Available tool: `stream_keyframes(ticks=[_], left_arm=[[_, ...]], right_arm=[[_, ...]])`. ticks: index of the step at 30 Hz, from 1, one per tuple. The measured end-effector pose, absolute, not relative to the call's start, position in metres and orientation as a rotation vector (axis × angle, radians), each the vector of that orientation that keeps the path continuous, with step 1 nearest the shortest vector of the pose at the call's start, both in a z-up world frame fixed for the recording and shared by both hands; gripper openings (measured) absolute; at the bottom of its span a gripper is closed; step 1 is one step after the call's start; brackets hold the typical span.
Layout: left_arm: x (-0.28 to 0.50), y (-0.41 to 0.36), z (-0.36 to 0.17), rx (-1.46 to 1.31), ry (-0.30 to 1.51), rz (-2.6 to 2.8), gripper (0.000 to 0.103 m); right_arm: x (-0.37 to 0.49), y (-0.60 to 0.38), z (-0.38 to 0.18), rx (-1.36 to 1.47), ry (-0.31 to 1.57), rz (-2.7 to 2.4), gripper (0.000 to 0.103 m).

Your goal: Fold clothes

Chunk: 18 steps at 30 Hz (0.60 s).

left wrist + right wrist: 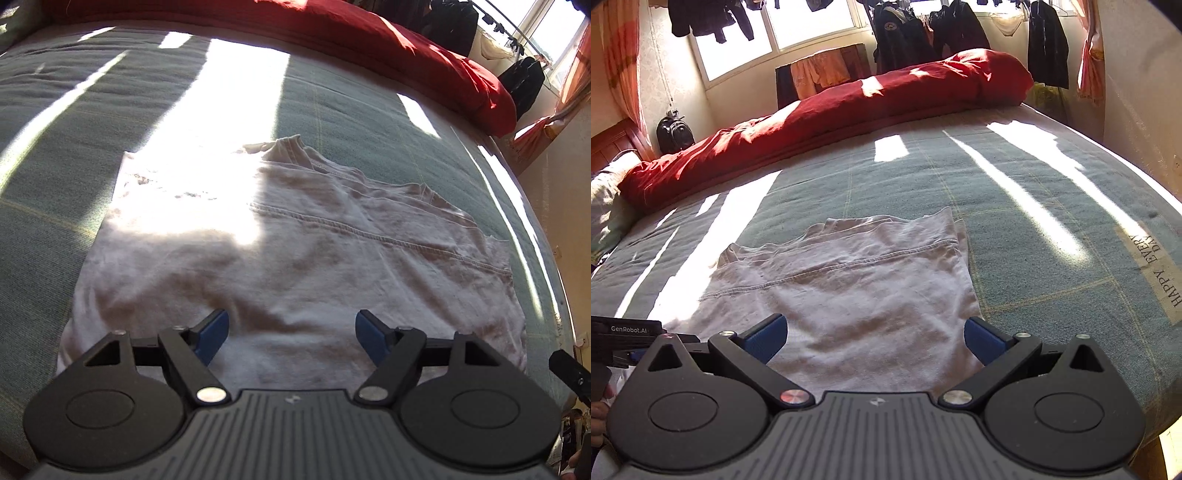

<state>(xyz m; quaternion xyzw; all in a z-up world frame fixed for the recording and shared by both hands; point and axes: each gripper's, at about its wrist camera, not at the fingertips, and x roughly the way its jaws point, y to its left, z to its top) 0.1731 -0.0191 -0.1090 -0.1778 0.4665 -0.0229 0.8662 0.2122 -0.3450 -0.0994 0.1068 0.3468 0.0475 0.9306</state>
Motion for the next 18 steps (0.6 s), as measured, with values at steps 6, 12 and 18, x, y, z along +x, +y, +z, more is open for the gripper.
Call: stream_keyframes(ticks=[6, 12, 18], left_arm=[[0.175, 0.038, -0.128, -0.515, 0.994, 0.039, 0.074], [0.17, 0.072, -0.108, -0.597, 0.919, 0.021, 0.075], [0.191, 0.079, -0.109, -0.641, 0.912, -0.047, 0.075]], right_arm=[[0.203, -0.324, -0.087, 0.158, 0.703, 0.113, 0.103], [0.196, -0.316, -0.078, 0.134, 0.695, 0.111, 0.103], [0.196, -0.311, -0.08, 0.125, 0.709, 0.117, 0.103]])
